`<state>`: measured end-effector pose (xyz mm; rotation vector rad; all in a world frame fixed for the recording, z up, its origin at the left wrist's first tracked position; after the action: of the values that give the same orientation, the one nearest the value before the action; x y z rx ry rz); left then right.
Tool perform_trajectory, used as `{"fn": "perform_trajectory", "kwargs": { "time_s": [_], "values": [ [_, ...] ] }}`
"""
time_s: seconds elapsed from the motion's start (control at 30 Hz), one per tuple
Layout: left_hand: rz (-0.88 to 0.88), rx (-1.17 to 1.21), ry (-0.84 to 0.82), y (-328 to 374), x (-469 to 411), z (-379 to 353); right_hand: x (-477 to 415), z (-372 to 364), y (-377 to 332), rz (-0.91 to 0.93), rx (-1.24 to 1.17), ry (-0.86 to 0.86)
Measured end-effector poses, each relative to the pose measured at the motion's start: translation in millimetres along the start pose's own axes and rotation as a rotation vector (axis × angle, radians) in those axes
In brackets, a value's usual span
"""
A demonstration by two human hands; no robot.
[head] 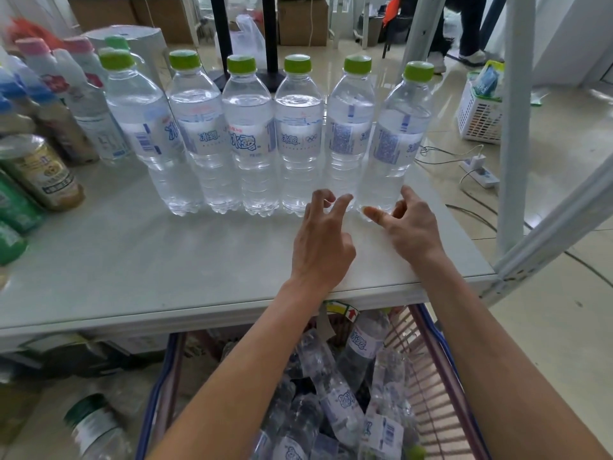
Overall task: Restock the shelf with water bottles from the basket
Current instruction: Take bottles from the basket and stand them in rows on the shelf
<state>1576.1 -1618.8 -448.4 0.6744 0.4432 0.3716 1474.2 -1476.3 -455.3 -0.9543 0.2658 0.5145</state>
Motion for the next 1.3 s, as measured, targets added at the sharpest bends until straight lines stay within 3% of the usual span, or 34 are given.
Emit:
{"fn": "perform_trajectory", "kwargs": {
  "time_s": [0.43, 0.5, 0.57, 0.67, 0.77, 0.87, 0.9, 1.0, 1.1, 1.3],
  "values": [
    [0.078, 0.248, -0.036, -4, 12, 17, 7, 8, -11, -0.092, -0.020, 0.037],
    [-0.017, 0.240, -0.156, 0, 31, 28, 11, 14, -18, -0.142, -0.015, 0.025],
    [-0.203, 0.165, -0.395, 2, 64, 36, 17, 19, -27, -0.200, 0.031, -0.014],
    [-0.385, 0.003, -0.615, -18, 104, 47, 32, 26, -48, -0.129, 0.192, -0.118],
    [-0.339, -0.077, -0.648, -51, 110, 56, 55, 28, -76, 0.005, 0.082, -0.406],
    [-0.323, -0.249, -0.739, -86, 118, 47, 92, 30, -105, -0.086, -0.370, -0.978],
    [-0.300, -0.321, -0.793, -100, 121, 39, 106, 29, -111, -0.118, -0.408, -1.185],
    [-0.273, -0.526, -1.042, -137, 138, 15, 152, 3, -98, 0.002, -0.076, -1.610],
    [-0.355, -0.680, -1.243, -159, 161, 1, 189, -42, -53, 0.216, 0.420, -1.717],
    [-0.540, -0.824, -1.356, -146, 187, -16, 216, -49, 18, 0.307, 0.720, -1.706]
  ]
}}
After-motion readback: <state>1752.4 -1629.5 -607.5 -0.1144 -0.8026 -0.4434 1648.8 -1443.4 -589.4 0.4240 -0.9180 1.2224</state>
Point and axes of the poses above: each hand's wrist, its own x-axis away from the middle knuckle, its own z-axis out of the back of the hand, y = z × x, the point moved 3 cm from there along -x, towards the middle knuckle, and after that the axes turned 15 degrees about z, right-handed, at the moved point
